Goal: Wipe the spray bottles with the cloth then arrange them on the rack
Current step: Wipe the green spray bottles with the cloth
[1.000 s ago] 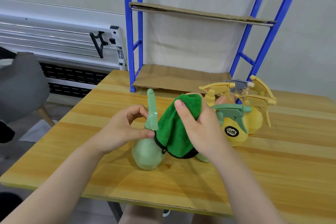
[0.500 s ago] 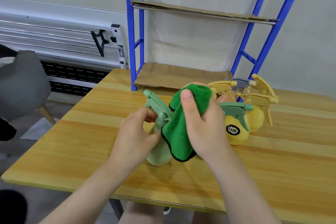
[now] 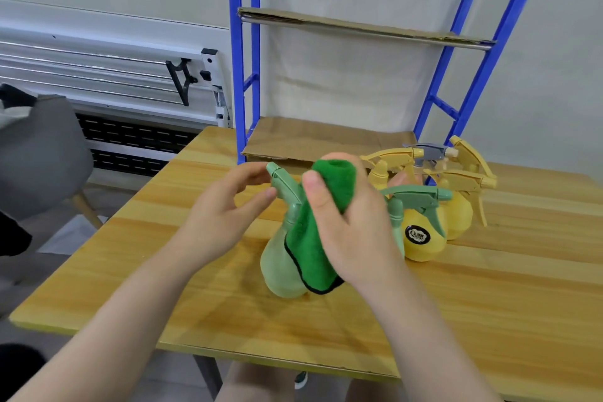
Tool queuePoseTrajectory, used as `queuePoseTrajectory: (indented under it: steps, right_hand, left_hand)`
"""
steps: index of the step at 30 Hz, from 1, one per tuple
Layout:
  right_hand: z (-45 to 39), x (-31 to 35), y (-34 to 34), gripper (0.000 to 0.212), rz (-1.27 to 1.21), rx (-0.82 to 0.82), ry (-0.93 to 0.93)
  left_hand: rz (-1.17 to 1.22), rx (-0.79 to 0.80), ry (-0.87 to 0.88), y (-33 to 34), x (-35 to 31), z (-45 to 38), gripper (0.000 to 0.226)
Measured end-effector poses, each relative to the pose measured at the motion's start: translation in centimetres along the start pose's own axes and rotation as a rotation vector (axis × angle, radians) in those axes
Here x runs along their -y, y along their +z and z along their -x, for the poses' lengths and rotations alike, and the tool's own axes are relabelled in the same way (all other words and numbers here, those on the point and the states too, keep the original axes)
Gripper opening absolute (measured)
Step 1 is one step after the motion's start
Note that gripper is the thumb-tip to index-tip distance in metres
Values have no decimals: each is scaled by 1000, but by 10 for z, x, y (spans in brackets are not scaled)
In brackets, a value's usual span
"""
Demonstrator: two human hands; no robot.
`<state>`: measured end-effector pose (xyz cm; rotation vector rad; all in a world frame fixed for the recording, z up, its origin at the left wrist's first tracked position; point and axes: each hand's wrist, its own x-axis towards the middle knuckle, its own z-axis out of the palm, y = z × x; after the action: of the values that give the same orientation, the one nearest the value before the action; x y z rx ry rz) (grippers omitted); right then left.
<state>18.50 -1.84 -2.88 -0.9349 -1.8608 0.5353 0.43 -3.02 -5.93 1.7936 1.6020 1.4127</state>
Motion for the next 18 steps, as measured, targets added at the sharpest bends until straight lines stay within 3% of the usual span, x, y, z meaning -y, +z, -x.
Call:
queuePoseTrajectory:
  steps: [6,11,15,18]
  right_hand:
    - [-10,-4,34,43,371,88,-128]
    - [-12,-11,47,47,733,-12,-266]
    - [-15,-20,42,52,815,-111,-325]
    - [-15,-23,36,49,828,-126,-367]
  left_hand:
    - [95,-101,-13,5,4,1,29]
    - [140,-113,-36,3,4,-2,28]
    - [232,-72,-45,3,7,-4,14]
    - [252,-52,-47,1,8,-3,26]
